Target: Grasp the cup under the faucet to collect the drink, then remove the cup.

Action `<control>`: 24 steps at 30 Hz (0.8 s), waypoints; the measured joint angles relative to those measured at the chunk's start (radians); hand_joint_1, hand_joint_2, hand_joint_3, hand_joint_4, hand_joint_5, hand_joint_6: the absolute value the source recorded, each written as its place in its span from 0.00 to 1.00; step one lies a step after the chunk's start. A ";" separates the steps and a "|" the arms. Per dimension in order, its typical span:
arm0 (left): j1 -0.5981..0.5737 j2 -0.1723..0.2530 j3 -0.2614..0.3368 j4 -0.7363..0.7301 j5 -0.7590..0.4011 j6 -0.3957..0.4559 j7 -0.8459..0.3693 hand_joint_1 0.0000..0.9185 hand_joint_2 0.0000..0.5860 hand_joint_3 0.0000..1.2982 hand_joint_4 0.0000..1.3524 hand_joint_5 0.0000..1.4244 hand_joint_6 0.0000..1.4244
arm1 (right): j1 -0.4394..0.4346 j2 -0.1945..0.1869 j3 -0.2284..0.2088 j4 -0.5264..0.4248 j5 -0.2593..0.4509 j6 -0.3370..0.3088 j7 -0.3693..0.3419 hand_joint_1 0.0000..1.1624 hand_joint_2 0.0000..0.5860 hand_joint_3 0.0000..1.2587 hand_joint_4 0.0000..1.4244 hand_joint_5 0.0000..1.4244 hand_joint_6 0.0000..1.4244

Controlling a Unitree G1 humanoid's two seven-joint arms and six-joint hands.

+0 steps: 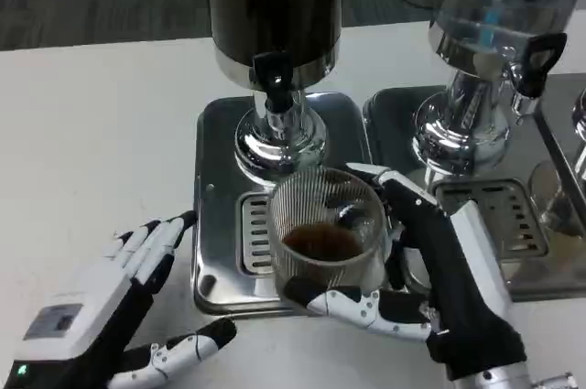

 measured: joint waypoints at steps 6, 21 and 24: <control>0.083 -0.004 0.007 -0.103 0.055 0.060 0.001 0.00 0.23 0.00 0.00 0.00 0.00 | 0.062 -0.029 0.017 -0.045 -0.003 -0.019 0.031 0.87 0.20 0.40 0.44 0.62 0.93; 0.308 -0.062 0.072 -0.347 0.145 0.116 0.045 0.00 0.24 0.00 0.00 0.00 0.00 | 0.099 -0.070 -0.023 -0.125 0.074 -0.025 0.096 0.86 0.21 0.41 0.44 0.62 0.93; 0.343 -0.071 0.072 -0.384 0.170 0.122 0.045 0.00 0.24 0.00 0.00 0.00 0.00 | 0.106 -0.072 -0.028 -0.132 0.077 -0.025 0.115 0.86 0.21 0.42 0.44 0.62 0.94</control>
